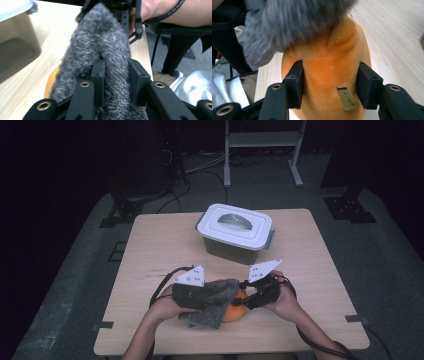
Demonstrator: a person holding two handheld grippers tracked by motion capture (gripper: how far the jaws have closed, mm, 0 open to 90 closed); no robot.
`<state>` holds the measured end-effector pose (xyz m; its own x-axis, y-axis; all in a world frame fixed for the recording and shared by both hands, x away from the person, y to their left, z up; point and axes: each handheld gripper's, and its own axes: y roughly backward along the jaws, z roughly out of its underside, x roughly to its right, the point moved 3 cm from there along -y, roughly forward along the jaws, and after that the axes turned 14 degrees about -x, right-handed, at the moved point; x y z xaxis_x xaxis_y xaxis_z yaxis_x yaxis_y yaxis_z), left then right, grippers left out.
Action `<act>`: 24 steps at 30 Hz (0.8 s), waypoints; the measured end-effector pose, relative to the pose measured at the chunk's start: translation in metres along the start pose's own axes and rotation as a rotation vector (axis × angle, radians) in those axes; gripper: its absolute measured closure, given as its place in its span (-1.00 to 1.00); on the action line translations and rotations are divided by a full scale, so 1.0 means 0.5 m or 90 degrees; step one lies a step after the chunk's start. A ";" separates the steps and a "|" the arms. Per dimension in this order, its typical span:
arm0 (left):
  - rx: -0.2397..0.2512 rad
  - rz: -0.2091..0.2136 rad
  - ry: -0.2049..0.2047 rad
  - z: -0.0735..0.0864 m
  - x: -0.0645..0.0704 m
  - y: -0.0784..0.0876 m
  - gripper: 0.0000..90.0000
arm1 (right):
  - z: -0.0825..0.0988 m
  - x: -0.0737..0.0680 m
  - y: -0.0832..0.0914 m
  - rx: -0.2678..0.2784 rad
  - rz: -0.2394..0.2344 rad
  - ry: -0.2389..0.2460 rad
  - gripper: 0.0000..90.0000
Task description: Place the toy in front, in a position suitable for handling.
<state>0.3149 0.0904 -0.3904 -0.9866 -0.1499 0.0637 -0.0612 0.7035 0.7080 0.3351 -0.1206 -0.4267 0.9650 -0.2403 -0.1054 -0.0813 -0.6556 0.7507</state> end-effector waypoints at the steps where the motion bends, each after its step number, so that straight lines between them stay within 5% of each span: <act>1: 0.002 -0.005 0.008 0.007 -0.005 0.005 0.54 | 0.003 0.002 0.002 0.001 -0.001 -0.002 0.02; 6: 0.003 -0.035 0.052 0.047 -0.033 0.032 0.53 | 0.008 0.001 0.006 -0.002 -0.005 0.006 0.02; 10: 0.028 -0.013 0.067 0.061 -0.040 0.032 0.53 | 0.010 0.003 0.007 0.000 -0.008 0.006 0.02; 15: 0.041 0.013 0.049 0.041 -0.025 0.021 0.53 | 0.010 0.004 0.008 -0.004 -0.007 0.011 -0.01; 20: 0.037 0.023 0.050 0.034 -0.022 0.001 0.53 | 0.000 -0.001 0.018 -0.033 -0.011 -0.021 -0.39; 24: 0.036 0.041 0.035 0.022 -0.006 -0.013 0.53 | -0.007 -0.012 0.037 -0.022 -0.021 -0.041 -0.40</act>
<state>0.3165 0.0938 -0.4027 -0.9791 -0.1396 0.1480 -0.0072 0.7509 0.6604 0.3288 -0.1290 -0.4099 0.9489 -0.2651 -0.1711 -0.0400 -0.6389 0.7682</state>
